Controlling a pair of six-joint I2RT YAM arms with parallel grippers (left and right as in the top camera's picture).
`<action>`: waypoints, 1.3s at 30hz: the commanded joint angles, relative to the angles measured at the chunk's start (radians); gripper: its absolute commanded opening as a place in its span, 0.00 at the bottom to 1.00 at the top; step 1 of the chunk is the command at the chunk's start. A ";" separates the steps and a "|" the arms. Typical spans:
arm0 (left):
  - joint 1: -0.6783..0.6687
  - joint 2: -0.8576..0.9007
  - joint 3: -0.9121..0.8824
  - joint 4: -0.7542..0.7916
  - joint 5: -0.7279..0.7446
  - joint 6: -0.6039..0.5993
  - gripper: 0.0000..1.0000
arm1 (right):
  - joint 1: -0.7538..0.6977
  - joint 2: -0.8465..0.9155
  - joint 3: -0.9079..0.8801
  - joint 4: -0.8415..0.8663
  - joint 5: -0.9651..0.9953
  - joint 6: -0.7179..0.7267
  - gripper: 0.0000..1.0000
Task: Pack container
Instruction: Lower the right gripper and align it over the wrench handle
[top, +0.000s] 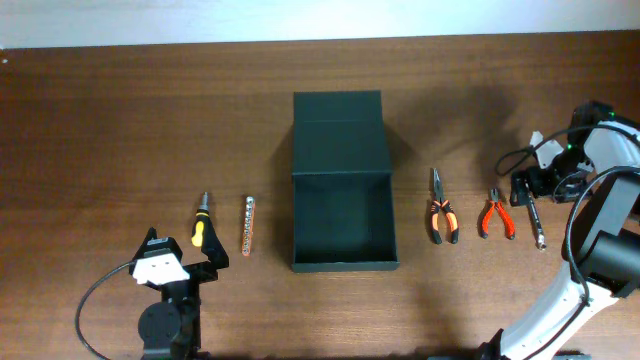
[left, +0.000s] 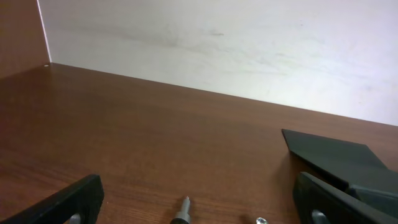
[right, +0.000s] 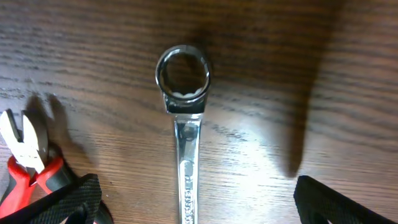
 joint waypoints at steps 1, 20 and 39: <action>0.005 -0.008 -0.004 -0.001 0.004 -0.005 0.99 | -0.005 0.019 -0.026 0.010 0.013 0.019 0.99; 0.005 -0.008 -0.004 -0.001 0.004 -0.005 0.99 | -0.004 0.019 -0.034 0.010 0.011 0.019 0.99; 0.005 -0.008 -0.004 -0.001 0.004 -0.005 0.99 | -0.004 0.019 -0.034 0.034 0.095 0.053 0.99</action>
